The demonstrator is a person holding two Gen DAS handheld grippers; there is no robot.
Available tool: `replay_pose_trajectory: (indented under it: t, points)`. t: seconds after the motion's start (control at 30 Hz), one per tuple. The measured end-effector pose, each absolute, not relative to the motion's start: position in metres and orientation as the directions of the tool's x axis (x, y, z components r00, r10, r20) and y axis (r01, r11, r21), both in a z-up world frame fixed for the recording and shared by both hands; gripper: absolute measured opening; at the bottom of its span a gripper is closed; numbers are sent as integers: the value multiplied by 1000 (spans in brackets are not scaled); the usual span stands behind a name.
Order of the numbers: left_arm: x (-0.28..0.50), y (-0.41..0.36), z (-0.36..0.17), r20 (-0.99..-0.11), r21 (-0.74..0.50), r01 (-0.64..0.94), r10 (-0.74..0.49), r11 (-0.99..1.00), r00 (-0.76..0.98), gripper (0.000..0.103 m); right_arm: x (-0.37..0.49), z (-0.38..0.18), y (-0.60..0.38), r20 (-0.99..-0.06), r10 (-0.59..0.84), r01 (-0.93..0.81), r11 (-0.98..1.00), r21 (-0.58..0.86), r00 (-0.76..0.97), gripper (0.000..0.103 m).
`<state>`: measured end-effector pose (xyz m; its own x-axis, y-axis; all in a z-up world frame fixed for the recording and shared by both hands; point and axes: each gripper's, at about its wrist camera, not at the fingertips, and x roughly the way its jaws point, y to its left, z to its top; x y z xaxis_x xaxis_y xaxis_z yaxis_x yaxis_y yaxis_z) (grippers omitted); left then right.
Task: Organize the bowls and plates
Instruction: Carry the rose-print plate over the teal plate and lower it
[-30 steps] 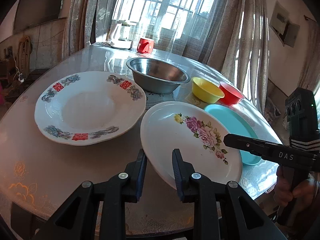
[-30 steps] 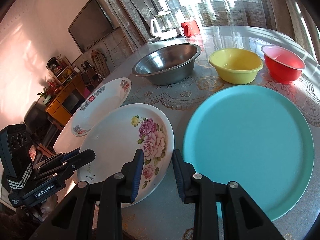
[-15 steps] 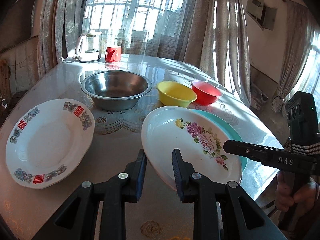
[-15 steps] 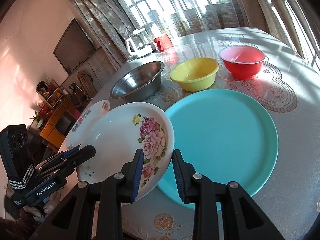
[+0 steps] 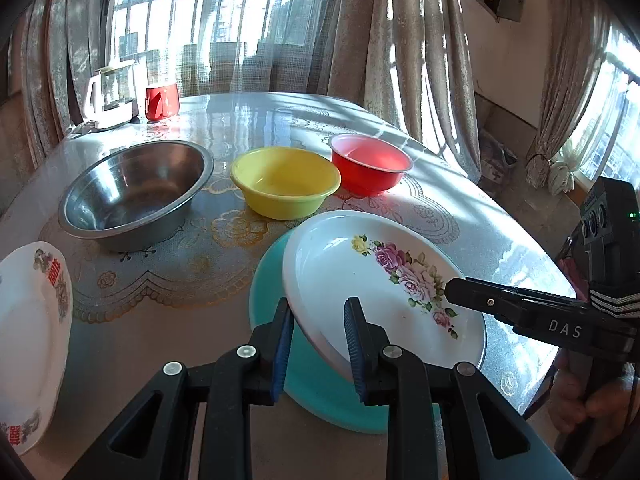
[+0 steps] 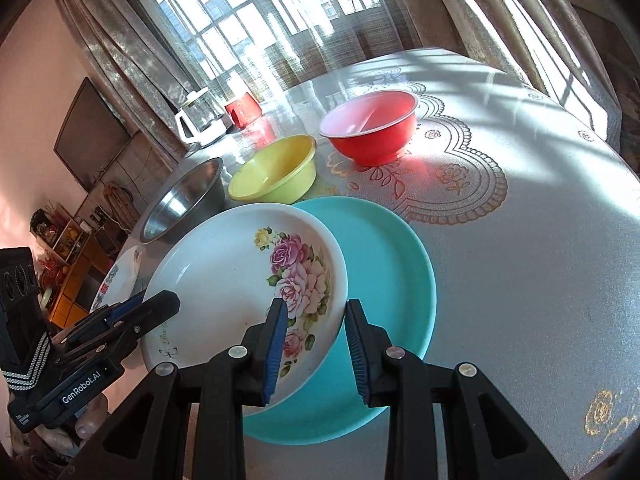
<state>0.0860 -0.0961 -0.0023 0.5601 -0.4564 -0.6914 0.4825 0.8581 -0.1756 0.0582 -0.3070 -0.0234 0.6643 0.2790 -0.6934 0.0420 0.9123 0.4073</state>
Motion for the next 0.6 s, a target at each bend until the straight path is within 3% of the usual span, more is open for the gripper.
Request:
replay_pose_trajectory:
  t: [0.27, 0.6]
  points:
    - [96, -107, -27, -762, -132, 456, -384, 880, 521, 26, 60, -30, -304, -711, 219, 37, 945, 326, 668, 31]
    - [93, -107, -29, -762, -128, 446, -376, 886, 527, 26, 61, -36, -296, -731, 207, 19, 957, 288, 650, 30]
